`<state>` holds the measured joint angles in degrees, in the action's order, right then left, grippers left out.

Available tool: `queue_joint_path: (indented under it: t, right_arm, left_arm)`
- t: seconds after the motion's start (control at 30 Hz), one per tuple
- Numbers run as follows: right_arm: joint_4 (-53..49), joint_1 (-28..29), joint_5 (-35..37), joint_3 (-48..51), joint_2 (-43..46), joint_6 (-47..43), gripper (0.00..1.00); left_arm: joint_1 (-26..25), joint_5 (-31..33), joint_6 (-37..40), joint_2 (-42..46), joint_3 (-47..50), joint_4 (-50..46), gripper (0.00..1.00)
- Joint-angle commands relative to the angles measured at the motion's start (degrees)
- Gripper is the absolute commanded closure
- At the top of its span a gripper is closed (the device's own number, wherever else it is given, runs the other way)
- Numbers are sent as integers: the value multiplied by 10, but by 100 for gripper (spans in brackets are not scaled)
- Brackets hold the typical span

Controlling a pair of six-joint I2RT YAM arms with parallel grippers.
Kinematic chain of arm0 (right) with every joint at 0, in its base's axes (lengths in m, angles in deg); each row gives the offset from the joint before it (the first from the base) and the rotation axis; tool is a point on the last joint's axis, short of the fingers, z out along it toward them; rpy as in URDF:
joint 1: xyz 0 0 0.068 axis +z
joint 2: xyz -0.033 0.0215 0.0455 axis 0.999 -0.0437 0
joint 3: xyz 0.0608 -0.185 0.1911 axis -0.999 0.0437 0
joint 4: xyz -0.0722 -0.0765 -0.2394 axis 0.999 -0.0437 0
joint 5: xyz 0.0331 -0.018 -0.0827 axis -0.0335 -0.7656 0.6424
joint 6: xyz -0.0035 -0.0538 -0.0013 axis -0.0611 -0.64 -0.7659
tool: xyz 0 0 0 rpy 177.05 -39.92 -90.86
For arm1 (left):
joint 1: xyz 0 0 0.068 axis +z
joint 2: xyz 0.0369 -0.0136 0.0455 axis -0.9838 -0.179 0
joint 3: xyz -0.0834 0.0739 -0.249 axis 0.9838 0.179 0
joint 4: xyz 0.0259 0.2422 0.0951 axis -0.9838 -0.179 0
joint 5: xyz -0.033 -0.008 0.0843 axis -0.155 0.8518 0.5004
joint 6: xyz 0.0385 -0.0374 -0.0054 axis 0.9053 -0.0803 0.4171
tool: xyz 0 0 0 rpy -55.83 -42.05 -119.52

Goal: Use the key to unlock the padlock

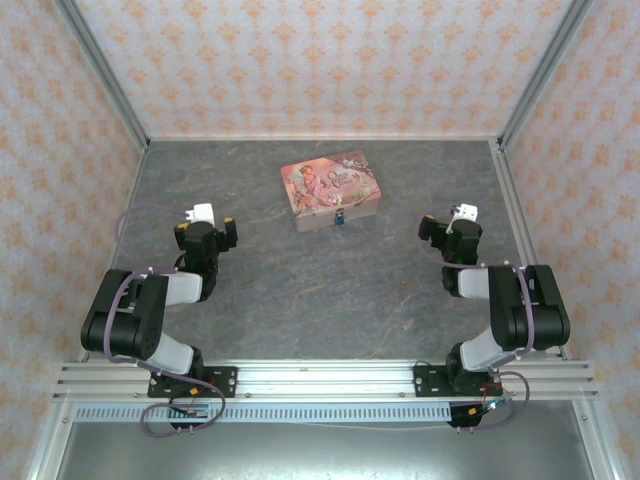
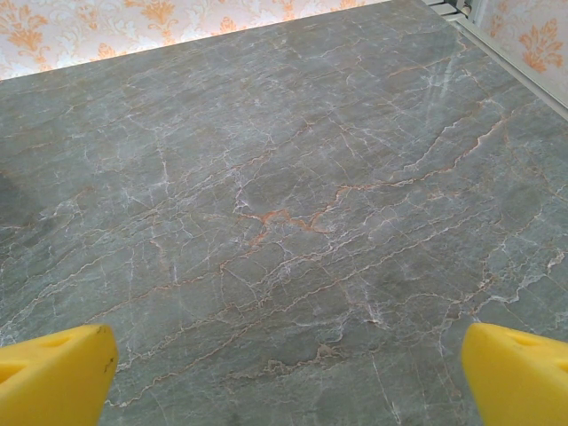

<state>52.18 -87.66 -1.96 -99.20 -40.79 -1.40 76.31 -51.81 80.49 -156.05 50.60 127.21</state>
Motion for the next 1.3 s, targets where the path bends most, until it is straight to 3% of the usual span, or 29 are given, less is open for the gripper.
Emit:
queue_joint_path:
  t: [0.0, 0.17, 0.33, 0.53, 0.73, 0.9, 1.0, 1.13, 1.27]
  right_arm:
    - [0, 2, 13, -7, 0, 1, 1]
    - [4, 2, 15, -3, 1, 1, 1]
    - [-61, 2, 30, -19, 54, 8, 1]
    - [-274, 2, 31, -74, 176, 72, 1]
    - [-541, 11, -63, -149, 252, 182, 3]
    - [-738, 57, -86, -178, 269, 252, 15]
    - [-800, 93, -101, -168, 265, 285, 22]
    - [-837, 150, -86, -150, 247, 302, 28]
    - [-800, 167, -113, -122, 224, 326, 37]
  left_arm:
    - [-1, 1, 4, -2, -14, -2, 0]
    - [-1, 9, -1, 14, -17, -20, 0]
    - [-2, 23, -4, 100, -26, -101, 0]
    - [-2, 8, -84, 221, -117, -340, 0]
    - [-17, -119, -210, 237, -217, -526, 0]
    - [-98, -148, -276, 262, -193, -511, 0]
    - [-136, -167, -330, 257, -167, -463, 0]
    - [-175, -191, -364, 224, -159, -413, 0]
    - [-207, -209, -364, 179, -181, -402, 0]
